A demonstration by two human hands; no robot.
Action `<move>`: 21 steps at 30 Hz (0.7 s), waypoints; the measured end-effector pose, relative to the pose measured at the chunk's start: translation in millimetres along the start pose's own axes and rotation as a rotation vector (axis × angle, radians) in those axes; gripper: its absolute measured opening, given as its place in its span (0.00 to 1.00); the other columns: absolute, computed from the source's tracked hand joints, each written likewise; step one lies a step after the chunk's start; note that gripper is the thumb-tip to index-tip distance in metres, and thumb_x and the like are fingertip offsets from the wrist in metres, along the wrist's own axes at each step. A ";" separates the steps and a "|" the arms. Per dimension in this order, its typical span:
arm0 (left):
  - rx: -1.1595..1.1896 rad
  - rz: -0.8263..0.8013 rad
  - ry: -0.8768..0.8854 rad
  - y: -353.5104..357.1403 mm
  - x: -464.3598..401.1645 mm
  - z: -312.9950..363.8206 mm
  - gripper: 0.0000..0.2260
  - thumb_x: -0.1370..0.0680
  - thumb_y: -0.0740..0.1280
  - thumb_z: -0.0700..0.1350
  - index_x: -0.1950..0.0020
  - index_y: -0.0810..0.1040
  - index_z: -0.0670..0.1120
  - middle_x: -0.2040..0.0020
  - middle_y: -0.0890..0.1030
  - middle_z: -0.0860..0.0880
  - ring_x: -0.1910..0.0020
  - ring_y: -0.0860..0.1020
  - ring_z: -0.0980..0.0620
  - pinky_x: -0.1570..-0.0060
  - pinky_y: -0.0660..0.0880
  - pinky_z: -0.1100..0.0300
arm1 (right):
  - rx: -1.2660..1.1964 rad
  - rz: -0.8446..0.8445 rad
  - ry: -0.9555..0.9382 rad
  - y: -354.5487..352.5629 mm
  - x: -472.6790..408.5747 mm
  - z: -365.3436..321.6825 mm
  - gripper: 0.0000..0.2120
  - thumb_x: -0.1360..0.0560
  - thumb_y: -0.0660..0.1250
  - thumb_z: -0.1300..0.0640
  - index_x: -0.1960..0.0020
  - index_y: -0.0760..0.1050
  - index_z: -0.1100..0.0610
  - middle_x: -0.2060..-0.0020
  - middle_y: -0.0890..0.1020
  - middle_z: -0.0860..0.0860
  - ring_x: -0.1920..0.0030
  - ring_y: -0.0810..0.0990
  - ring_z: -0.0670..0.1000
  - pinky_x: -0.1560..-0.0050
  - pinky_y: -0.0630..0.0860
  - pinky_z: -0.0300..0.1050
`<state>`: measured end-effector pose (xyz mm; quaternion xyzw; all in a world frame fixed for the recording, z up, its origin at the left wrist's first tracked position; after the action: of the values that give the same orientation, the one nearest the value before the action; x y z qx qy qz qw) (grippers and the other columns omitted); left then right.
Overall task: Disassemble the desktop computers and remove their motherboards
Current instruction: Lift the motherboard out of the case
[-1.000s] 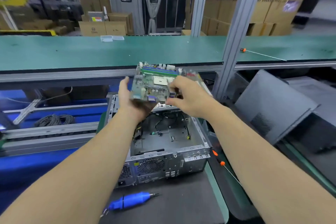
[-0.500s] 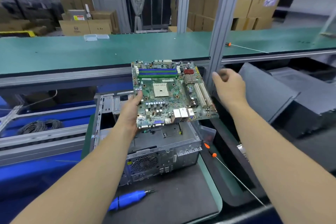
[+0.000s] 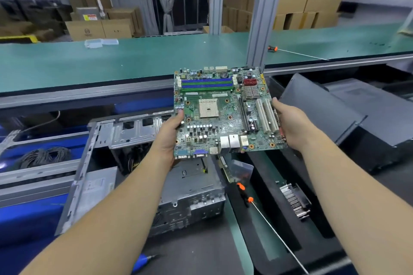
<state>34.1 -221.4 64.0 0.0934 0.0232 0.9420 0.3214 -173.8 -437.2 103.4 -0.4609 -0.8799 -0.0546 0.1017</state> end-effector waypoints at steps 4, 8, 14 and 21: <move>0.047 0.044 -0.040 51.0 -25.8 -8.2 0.13 0.23 0.67 0.55 0.42 0.80 0.52 0.45 0.77 0.58 0.44 0.72 0.53 0.41 0.58 0.53 | 0.164 0.064 -0.092 -40.0 -38.4 -15.5 0.37 0.24 0.68 0.38 0.25 0.65 0.60 0.24 0.65 0.53 0.25 0.62 0.58 0.31 0.60 0.54; 0.002 -0.051 -0.179 113.2 -52.4 -33.4 0.32 0.28 0.67 0.60 0.26 0.68 0.50 0.30 0.70 0.50 0.34 0.68 0.47 0.34 0.61 0.46 | 0.336 0.046 -0.150 -82.8 -72.8 -38.3 0.38 0.27 0.71 0.37 0.30 0.71 0.66 0.30 0.74 0.54 0.35 0.74 0.55 0.38 0.68 0.52; -0.086 -0.039 -0.410 179.7 -77.6 -88.7 0.32 0.23 0.62 0.64 0.23 0.63 0.50 0.25 0.68 0.43 0.36 0.74 0.43 0.39 0.73 0.46 | 0.618 0.055 -0.225 -114.4 -101.7 -67.5 0.26 0.27 0.76 0.47 0.68 0.61 0.56 0.75 0.60 0.45 0.75 0.58 0.48 0.72 0.55 0.44; -0.413 0.052 -0.283 202.3 -94.3 -112.6 0.09 0.20 0.60 0.49 0.58 0.70 0.47 0.57 0.72 0.46 0.59 0.70 0.48 0.63 0.61 0.56 | 0.961 0.159 -0.270 -116.5 -134.5 -60.0 0.23 0.25 0.73 0.47 0.66 0.63 0.57 0.71 0.67 0.52 0.70 0.66 0.52 0.70 0.59 0.45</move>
<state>-35.9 -437.3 -40.8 0.1571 -0.2174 0.9124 0.3092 -187.4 -622.5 130.7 -0.4306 -0.7730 0.4245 0.1917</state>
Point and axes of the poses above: each hand's wrist, its own x-axis away from the middle knuckle, its own y-axis out of the palm, z = x × y, the point moved 5 cm from there along -x, towards the middle knuckle
